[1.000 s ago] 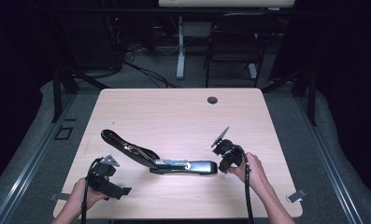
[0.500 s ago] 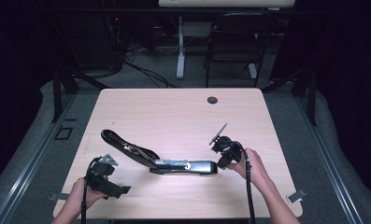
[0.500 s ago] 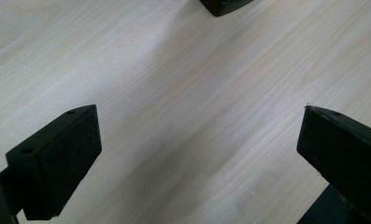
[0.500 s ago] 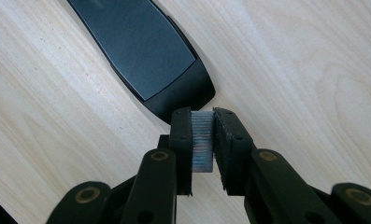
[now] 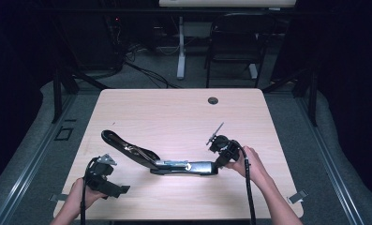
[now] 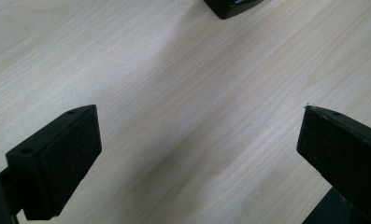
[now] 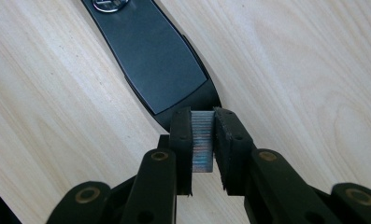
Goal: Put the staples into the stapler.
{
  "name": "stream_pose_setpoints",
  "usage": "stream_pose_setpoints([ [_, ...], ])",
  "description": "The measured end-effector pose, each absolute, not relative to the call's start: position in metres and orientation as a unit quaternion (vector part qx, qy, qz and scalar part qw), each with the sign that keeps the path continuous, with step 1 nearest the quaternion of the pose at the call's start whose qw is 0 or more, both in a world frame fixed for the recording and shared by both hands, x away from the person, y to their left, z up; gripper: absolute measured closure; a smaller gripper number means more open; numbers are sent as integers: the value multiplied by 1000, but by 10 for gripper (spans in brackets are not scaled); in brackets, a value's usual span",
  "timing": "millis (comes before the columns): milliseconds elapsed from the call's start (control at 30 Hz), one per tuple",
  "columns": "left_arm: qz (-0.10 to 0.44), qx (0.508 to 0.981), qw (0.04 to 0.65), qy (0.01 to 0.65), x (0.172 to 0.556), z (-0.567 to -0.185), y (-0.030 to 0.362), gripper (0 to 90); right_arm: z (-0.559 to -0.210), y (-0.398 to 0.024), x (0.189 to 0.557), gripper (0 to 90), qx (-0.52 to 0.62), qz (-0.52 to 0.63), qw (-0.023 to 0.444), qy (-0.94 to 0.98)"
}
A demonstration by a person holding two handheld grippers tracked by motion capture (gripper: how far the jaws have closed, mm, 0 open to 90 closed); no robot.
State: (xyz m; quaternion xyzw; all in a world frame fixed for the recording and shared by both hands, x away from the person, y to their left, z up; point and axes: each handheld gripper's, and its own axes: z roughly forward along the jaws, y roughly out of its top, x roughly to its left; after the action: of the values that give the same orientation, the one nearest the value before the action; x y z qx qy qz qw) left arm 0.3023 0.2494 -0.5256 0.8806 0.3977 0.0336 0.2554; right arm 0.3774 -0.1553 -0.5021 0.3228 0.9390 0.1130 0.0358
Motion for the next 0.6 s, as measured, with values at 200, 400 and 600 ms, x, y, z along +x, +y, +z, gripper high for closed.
stream_pose_setpoints([
  [200,33,880,258,397,303,-526,250,1,-499,-150,379,784,309,122,34,943],
  [400,31,880,259,397,304,-526,249,1,-493,-146,382,784,298,125,34,946],
  [600,31,879,259,399,305,-526,250,1,-490,-141,387,784,284,129,35,950],
])
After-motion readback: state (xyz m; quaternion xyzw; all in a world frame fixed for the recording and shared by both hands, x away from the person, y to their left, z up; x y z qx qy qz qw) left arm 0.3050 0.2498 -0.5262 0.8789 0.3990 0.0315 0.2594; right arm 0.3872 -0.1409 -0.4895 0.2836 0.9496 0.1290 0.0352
